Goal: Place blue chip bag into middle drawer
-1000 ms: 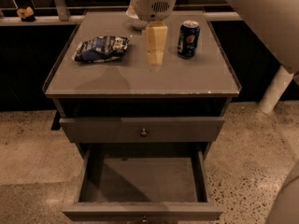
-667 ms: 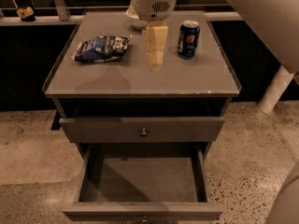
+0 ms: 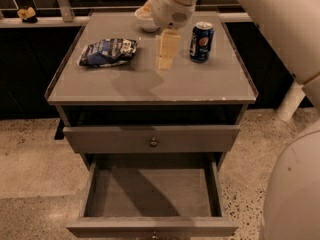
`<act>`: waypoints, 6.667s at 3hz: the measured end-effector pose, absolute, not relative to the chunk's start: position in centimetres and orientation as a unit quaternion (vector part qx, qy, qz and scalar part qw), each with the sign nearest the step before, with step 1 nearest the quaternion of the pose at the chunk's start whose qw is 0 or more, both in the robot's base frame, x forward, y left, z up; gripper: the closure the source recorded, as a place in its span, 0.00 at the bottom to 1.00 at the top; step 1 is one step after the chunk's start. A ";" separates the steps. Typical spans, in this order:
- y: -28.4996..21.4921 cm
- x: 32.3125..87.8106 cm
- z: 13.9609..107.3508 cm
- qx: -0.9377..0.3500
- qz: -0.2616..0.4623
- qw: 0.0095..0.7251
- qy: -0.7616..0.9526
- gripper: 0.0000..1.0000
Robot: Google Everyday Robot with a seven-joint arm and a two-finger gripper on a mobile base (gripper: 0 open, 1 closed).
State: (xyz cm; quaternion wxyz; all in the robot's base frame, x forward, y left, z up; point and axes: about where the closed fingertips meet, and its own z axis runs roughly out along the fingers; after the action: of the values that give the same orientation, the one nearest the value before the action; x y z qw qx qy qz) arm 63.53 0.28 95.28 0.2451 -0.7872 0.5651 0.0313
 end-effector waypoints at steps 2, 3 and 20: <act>4.3 69.7 94.5 -0.764 0.090 0.282 0.574 0.00; 4.6 69.9 94.8 -0.764 0.088 0.285 0.572 0.00; 12.4 79.0 83.8 -0.742 0.127 0.255 0.607 1.00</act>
Offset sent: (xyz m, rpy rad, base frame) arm 0.0825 0.0514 0.0016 0.1370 0.0694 -0.0183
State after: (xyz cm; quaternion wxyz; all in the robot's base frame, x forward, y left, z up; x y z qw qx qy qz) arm 79.04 12.43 83.84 0.2545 -0.7423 0.6068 0.1269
